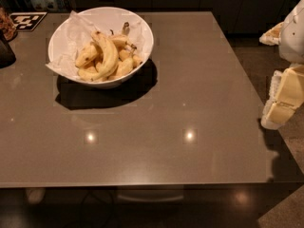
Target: Pick banana from white bowl
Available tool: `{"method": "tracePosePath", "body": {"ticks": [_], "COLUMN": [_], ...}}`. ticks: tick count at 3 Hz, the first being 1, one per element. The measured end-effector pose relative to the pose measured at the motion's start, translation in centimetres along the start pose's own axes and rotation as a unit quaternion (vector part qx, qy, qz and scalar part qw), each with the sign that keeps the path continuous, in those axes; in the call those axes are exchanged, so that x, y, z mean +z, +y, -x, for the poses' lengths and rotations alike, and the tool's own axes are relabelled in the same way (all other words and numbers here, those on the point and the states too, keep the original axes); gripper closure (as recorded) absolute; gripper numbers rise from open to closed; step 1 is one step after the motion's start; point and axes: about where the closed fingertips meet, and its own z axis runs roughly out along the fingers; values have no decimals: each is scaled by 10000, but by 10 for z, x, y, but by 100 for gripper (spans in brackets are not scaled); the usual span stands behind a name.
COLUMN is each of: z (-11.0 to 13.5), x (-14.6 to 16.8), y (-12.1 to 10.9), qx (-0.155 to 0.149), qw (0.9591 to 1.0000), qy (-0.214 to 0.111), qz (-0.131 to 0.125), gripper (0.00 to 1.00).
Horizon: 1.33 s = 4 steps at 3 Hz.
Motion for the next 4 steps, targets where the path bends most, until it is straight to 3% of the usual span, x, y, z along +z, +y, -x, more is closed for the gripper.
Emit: {"method": "tracePosePath", "body": {"ticks": [2,3,4], "z": [7,36,73], "x": [-2,-6,0], "y": [-2,-1,-9], "qx": [158,214,319], "qw": [9997,9979,9957], "qy": [160,501,798], "qz": [-120,-362,-356], "gripper": [0,0,0]}}
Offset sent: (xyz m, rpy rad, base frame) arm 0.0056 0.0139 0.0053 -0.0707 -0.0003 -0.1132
